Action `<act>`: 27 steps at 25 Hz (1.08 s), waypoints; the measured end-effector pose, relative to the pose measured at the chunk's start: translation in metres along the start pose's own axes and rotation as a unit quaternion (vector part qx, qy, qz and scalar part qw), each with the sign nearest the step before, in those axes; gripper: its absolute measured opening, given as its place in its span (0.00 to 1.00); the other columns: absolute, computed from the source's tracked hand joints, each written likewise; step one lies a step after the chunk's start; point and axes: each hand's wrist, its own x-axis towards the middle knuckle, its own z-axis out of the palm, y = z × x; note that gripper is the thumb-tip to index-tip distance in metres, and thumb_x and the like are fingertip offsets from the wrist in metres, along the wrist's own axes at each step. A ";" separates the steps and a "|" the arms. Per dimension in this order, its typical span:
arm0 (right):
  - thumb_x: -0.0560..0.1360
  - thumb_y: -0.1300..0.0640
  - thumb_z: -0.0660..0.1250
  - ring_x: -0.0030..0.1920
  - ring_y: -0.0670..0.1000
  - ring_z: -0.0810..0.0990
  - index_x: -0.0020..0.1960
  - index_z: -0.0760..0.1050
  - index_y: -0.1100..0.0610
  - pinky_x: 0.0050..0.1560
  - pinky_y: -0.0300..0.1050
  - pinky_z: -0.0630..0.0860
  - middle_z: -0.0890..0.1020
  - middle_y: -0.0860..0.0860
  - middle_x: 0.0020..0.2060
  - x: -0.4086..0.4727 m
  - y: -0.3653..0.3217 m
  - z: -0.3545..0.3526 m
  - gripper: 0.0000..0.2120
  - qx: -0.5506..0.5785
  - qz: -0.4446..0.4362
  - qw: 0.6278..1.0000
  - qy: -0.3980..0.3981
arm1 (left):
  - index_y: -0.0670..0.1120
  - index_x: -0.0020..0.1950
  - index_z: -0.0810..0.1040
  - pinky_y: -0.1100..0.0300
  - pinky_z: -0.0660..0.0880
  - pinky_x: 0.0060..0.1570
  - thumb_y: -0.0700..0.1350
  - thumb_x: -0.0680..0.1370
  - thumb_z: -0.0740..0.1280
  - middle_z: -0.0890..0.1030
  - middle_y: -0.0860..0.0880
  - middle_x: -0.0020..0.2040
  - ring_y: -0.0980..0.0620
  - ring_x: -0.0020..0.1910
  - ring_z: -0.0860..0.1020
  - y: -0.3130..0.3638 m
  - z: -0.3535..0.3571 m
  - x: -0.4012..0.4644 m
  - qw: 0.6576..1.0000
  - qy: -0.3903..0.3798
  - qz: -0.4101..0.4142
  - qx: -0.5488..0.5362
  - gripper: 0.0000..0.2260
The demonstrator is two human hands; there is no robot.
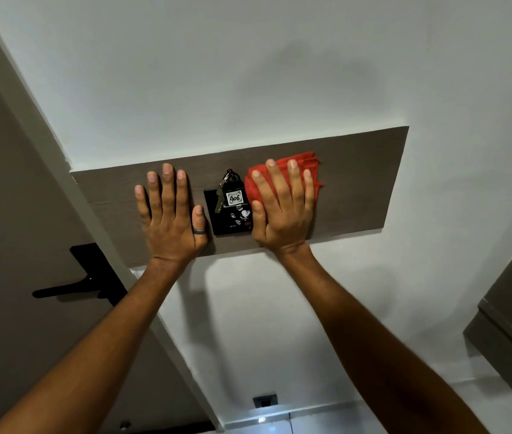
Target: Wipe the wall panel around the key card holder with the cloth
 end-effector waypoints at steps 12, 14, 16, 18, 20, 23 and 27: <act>0.85 0.47 0.56 0.77 0.61 0.71 0.74 0.76 0.53 0.82 0.60 0.63 0.78 0.55 0.73 -0.019 0.022 -0.012 0.22 -0.010 -0.109 0.994 -0.008 | 0.43 0.85 0.52 0.43 0.45 0.84 0.52 0.85 0.52 0.47 0.46 0.86 0.44 0.85 0.46 0.003 -0.002 -0.002 1.000 0.006 0.005 0.007 0.30; 0.85 0.47 0.55 0.78 0.61 0.69 0.73 0.76 0.53 0.82 0.60 0.62 0.77 0.55 0.73 -0.018 0.029 -0.011 0.22 -0.005 -0.083 0.996 -0.013 | 0.44 0.85 0.50 0.43 0.44 0.84 0.52 0.85 0.52 0.46 0.47 0.86 0.45 0.85 0.45 0.002 -0.003 0.000 1.000 0.003 0.008 0.011 0.30; 0.85 0.48 0.53 0.80 0.61 0.67 0.74 0.75 0.55 0.84 0.60 0.58 0.76 0.56 0.74 -0.016 -0.004 -0.011 0.22 -0.003 0.086 0.996 -0.003 | 0.44 0.85 0.50 0.44 0.44 0.84 0.52 0.85 0.52 0.45 0.47 0.86 0.45 0.85 0.44 0.003 -0.004 0.002 1.000 -0.003 0.012 0.014 0.30; 0.86 0.48 0.53 0.78 0.63 0.68 0.74 0.74 0.55 0.83 0.60 0.59 0.77 0.57 0.73 -0.032 -0.021 -0.014 0.23 0.011 0.100 0.995 -0.021 | 0.44 0.85 0.50 0.44 0.43 0.84 0.52 0.85 0.52 0.44 0.47 0.86 0.45 0.85 0.44 0.003 -0.004 0.001 1.000 -0.007 -0.002 0.003 0.30; 0.86 0.48 0.53 0.79 0.61 0.67 0.75 0.73 0.54 0.83 0.59 0.58 0.77 0.57 0.73 -0.029 -0.003 -0.021 0.22 0.010 -0.031 0.999 -0.041 | 0.44 0.85 0.50 0.43 0.44 0.84 0.52 0.85 0.52 0.45 0.47 0.86 0.45 0.85 0.44 0.003 -0.003 -0.003 1.000 0.000 0.006 0.004 0.30; 0.86 0.47 0.54 0.83 0.58 0.62 0.77 0.71 0.51 0.85 0.57 0.54 0.72 0.54 0.77 0.004 0.008 -0.011 0.23 -0.010 0.042 0.999 -0.021 | 0.44 0.85 0.50 0.43 0.44 0.84 0.52 0.85 0.52 0.45 0.47 0.86 0.44 0.85 0.44 0.002 -0.002 0.000 1.000 -0.010 0.004 0.013 0.30; 0.86 0.48 0.55 0.78 0.63 0.67 0.74 0.72 0.53 0.84 0.59 0.58 0.72 0.55 0.74 -0.039 -0.002 -0.014 0.21 -0.003 -0.008 1.000 -0.030 | 0.44 0.85 0.51 0.43 0.44 0.84 0.52 0.85 0.53 0.47 0.46 0.86 0.44 0.85 0.45 0.000 0.001 -0.003 1.000 -0.008 -0.001 0.010 0.30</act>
